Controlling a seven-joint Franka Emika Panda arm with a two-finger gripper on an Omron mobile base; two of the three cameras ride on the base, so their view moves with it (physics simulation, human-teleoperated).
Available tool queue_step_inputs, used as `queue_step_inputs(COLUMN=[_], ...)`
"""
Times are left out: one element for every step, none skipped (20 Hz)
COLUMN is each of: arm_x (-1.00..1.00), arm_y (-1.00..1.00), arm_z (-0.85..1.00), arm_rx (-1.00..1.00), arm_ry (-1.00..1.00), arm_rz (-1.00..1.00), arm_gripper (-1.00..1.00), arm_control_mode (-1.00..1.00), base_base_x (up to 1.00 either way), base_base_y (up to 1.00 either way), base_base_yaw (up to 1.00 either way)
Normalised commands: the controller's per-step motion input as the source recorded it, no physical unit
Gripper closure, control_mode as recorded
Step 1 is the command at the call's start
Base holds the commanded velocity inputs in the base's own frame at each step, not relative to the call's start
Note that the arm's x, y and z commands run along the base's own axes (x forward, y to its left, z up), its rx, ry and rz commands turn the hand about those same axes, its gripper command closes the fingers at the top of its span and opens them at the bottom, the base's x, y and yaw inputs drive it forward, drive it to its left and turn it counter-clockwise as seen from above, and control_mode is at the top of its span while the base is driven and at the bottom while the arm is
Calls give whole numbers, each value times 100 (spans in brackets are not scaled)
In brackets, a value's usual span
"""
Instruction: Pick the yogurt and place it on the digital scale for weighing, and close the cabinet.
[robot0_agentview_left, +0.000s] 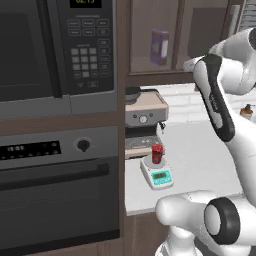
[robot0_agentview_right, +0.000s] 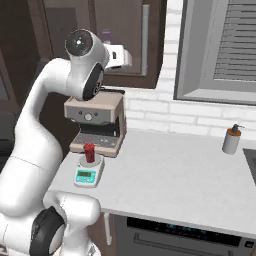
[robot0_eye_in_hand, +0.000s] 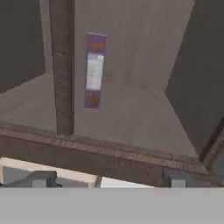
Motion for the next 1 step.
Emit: queue_step_inputs(arm_x=[-100], arm_y=[-84], arm_z=[-29], arm_rx=[26], arm_ry=[-48], arm_rz=[0], arm_gripper=[-100], arm_control_mode=[-100], base_base_x=[0], base_base_y=[0], base_base_yaw=[0])
